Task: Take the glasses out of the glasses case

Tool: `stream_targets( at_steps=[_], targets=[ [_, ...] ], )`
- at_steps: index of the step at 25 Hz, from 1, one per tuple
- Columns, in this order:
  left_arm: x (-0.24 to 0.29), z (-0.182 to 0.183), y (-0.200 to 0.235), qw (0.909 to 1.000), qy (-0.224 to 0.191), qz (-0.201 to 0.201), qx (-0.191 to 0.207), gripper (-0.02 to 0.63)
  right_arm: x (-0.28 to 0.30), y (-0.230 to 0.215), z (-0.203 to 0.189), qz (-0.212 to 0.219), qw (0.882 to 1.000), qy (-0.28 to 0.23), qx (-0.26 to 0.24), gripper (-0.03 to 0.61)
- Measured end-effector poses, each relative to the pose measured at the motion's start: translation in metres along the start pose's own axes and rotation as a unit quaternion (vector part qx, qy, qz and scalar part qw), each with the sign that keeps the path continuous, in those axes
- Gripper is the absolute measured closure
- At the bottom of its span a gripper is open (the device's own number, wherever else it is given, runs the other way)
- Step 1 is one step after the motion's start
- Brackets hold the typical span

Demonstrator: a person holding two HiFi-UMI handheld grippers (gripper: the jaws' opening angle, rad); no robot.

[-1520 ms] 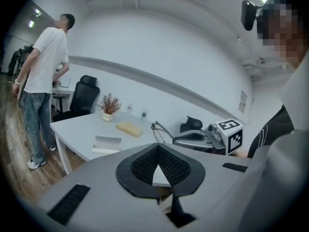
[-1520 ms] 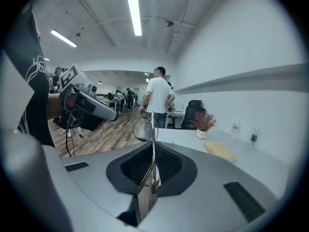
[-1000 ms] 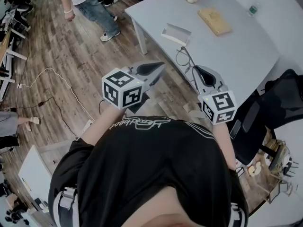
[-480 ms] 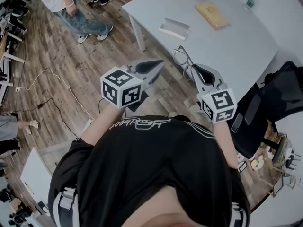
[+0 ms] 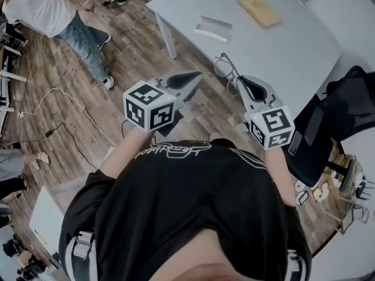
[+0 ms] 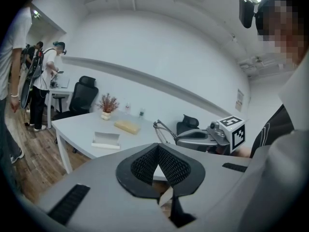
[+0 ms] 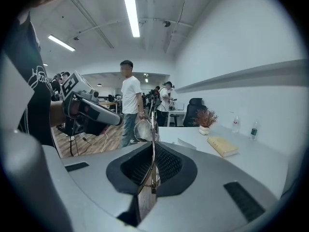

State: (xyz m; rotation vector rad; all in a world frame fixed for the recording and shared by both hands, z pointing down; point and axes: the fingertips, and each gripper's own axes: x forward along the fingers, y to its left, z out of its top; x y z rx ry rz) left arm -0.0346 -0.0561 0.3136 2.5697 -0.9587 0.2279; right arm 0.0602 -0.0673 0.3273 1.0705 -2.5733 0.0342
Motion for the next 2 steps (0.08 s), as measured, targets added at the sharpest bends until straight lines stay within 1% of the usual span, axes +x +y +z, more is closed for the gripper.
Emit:
stream_targets(
  at_steps=[2],
  targets=[
    [0.0002,-0.0014,0.0015,1.0,0.002,-0.001,-0.001,0.606,0.0008,0.0007,-0.0007,-0.002,1.0,0.001,0.0,0.558]
  ],
)
